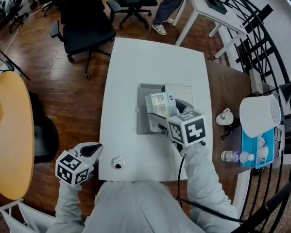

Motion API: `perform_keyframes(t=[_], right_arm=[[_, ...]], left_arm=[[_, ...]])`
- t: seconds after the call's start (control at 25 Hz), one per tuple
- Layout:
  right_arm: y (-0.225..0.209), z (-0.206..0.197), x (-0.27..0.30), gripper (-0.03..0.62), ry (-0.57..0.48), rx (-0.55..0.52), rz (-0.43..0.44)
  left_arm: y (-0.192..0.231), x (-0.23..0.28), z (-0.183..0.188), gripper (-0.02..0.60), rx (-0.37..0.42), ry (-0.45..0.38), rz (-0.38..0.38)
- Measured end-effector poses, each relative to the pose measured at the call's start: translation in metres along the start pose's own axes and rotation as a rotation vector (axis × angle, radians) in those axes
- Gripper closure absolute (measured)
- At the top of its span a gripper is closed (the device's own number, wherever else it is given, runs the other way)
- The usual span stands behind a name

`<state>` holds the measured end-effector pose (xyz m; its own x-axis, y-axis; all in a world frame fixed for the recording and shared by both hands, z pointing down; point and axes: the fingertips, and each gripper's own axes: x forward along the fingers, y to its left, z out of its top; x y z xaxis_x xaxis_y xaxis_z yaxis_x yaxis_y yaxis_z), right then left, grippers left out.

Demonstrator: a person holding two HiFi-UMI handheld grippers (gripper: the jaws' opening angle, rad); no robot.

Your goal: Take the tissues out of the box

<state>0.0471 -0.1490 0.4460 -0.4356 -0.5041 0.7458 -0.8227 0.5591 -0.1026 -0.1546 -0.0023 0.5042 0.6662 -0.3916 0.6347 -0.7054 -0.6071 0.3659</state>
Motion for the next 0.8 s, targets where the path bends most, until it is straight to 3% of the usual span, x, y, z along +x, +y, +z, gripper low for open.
perform_keyframes(t=[0.12, 0.28, 0.44, 0.64, 0.8], right_arm=[[0.013, -0.001, -0.056, 0.114, -0.05, -0.036, 0.047], [0.022, -0.054, -0.092, 0.114, 0.007, -0.044, 0.048], [0.029, -0.122, -0.086, 0.114, 0.126, -0.001, 0.045], [0.047, -0.17, -0.06, 0.114, 0.201, 0.042, 0.079], [0.041, -0.204, -0.034, 0.114, 0.251, 0.018, 0.012]], left_arm=[[-0.004, 0.003, 0.004, 0.568, 0.017, 0.002, -0.009], [-0.013, 0.009, 0.007, 0.568, 0.045, 0.013, -0.026], [-0.025, 0.018, 0.01, 0.569, 0.077, 0.03, -0.05], [-0.042, 0.027, 0.015, 0.569, 0.114, 0.051, -0.072], [-0.051, 0.03, 0.016, 0.568, 0.134, 0.055, -0.077]])
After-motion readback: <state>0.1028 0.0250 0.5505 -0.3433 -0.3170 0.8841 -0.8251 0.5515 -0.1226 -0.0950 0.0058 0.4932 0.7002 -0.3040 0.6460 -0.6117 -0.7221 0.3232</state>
